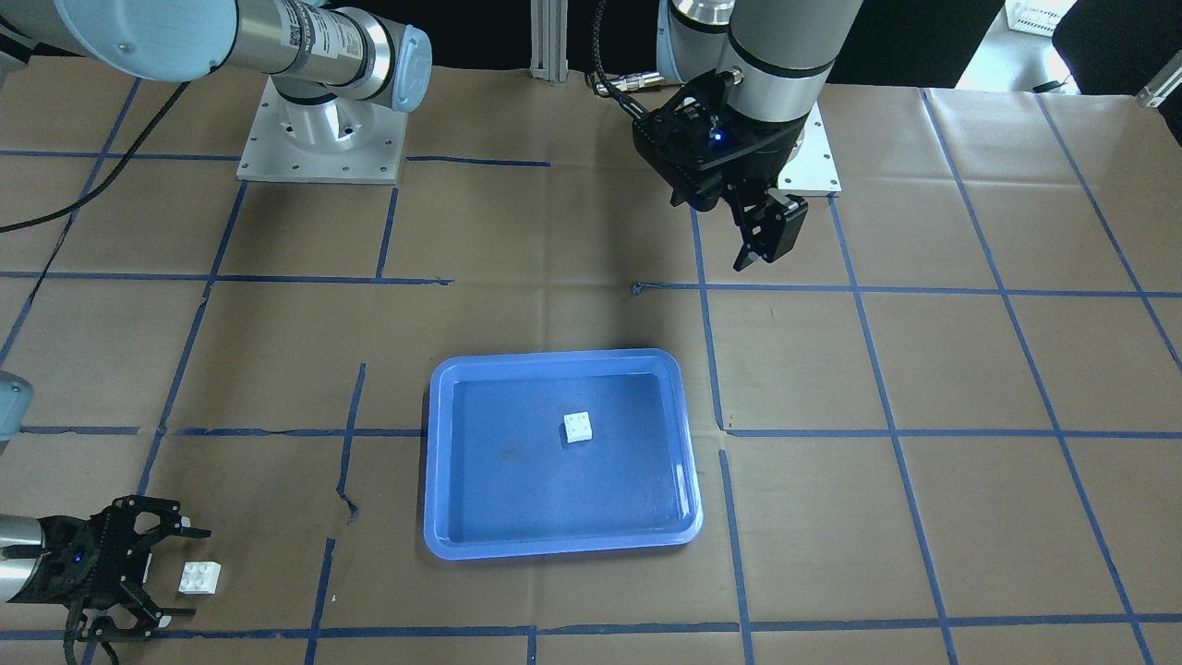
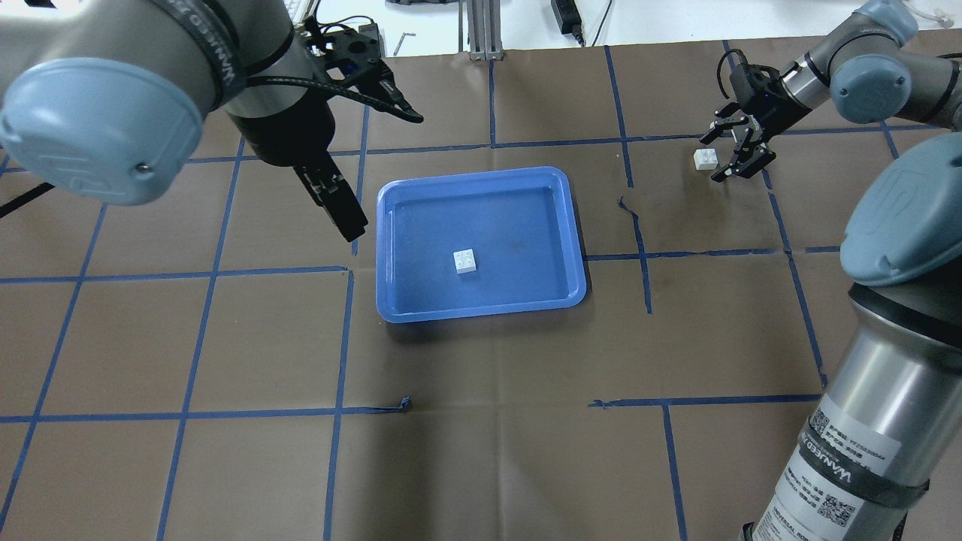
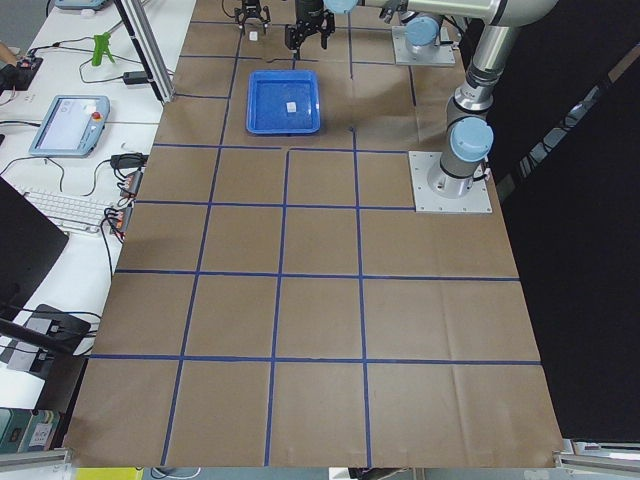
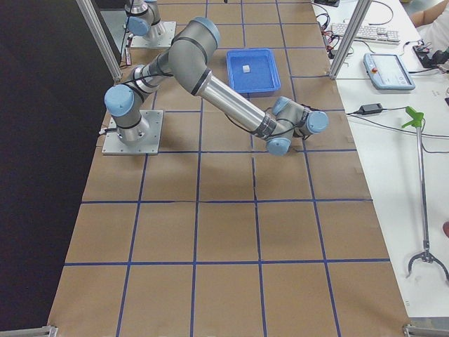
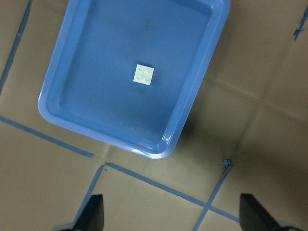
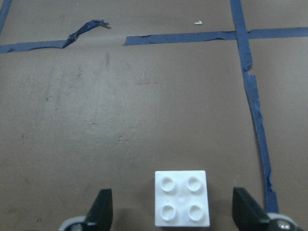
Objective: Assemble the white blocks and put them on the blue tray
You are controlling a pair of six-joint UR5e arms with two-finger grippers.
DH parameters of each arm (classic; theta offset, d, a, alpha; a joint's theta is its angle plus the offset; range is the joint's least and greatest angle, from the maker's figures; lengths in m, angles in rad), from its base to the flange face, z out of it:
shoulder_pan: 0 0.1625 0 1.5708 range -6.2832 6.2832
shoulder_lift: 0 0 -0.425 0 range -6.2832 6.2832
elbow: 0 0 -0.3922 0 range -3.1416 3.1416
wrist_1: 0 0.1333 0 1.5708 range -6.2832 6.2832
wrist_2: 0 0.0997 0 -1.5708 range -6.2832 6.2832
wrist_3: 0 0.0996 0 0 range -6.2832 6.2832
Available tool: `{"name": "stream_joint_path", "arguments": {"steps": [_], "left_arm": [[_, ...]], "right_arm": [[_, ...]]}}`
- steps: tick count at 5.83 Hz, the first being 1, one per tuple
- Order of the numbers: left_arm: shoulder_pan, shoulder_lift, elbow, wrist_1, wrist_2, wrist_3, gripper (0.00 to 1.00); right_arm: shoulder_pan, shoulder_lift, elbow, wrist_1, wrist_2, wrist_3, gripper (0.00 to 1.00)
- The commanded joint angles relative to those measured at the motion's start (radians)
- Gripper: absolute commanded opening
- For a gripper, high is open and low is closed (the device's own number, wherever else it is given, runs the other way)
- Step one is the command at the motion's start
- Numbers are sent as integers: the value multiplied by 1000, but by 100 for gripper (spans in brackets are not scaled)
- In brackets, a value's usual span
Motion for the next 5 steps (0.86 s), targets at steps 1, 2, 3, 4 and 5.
{"name": "stream_joint_path", "arguments": {"steps": [1, 2, 3, 4, 5], "left_arm": [[60, 65, -6, -27, -7, -472, 99], [62, 67, -5, 6, -8, -699, 99], [63, 69, -6, 52, -2, -763, 99], [68, 67, -8, 57, -4, -753, 99], [69, 69, -8, 57, -2, -753, 99]], "right_arm": [[0, -5, -6, -1, 0, 2, 40], [0, -5, -9, -1, 0, 3, 28], [0, -6, -9, -41, -2, 9, 20], [0, -8, -10, -50, -2, 9, 17], [0, -40, -12, -47, 0, 12, 17]]}}
